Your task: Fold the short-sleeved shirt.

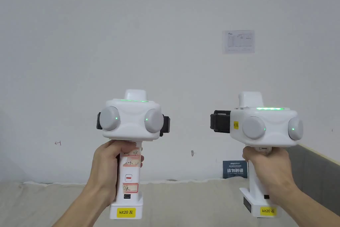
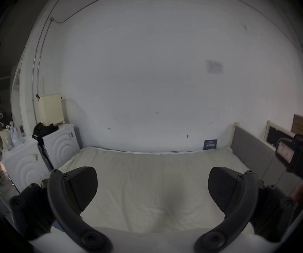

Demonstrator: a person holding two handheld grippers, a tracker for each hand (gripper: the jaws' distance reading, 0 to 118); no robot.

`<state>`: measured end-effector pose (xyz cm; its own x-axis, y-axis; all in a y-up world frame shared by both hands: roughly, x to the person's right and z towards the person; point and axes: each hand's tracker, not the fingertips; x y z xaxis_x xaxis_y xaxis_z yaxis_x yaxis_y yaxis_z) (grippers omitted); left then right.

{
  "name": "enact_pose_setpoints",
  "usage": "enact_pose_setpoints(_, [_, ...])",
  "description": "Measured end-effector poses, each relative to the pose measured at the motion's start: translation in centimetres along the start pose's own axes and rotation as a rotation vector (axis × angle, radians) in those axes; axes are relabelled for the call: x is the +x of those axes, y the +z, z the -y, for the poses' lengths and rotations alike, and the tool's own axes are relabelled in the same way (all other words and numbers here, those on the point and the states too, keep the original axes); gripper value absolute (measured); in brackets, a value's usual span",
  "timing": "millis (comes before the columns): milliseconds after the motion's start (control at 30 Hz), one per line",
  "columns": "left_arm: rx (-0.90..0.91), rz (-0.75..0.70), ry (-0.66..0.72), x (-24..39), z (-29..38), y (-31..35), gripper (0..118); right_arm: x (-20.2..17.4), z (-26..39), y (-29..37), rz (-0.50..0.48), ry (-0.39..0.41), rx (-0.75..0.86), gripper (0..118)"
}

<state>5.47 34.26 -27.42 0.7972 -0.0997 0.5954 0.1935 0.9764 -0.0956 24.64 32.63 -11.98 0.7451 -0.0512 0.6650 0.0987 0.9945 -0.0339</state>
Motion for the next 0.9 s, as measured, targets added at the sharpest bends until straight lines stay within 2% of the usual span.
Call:
enact_pose_setpoints(67, [-0.074, 0.018, 0.035, -0.2, -0.6, -0.4, 118, 0.0, -0.1, 0.1, -0.001, -0.001, 0.004, 118])
enact_pose_setpoints(100, [-0.104, 0.041, 0.098, -0.6, -1.1, -1.0, 118, -0.1, -0.3, 0.1, -0.006, -0.002, 0.003, 118])
enact_pose_setpoints(200, [-0.055, 0.156, 0.224, -1.9, -1.0, -1.4, 118, -0.2, -0.4, 0.3, -0.01, -0.002, 0.002, 118])
enact_pose_setpoints(300, [-0.093, 0.096, 0.213, -1.7, -0.7, -1.4, 118, -0.3, -0.4, 0.4, -0.013, 0.014, 0.012, 118])
enact_pose_setpoints(400, [-0.046, 0.009, 0.108, -1.0, -0.3, -1.3, 118, -0.6, -0.3, 0.4, 0.014, 0.041, 0.021, 118])
enact_pose_setpoints(500, [0.066, 0.144, 0.173, -1.7, 0.0, -0.4, 118, -0.5, -0.2, 0.6, 0.011, 0.046, 0.03, 118])
enact_pose_setpoints(600, [0.071, 0.021, 0.117, -1.4, -0.2, -0.1, 118, -0.4, -0.1, 0.7, 0.022, 0.05, 0.04, 118])
enact_pose_setpoints(900, [0.059, 0.02, 0.119, -2.3, -0.1, 0.1, 118, 0.2, 0.0, 0.9, 0.046, 0.055, 0.047, 118])
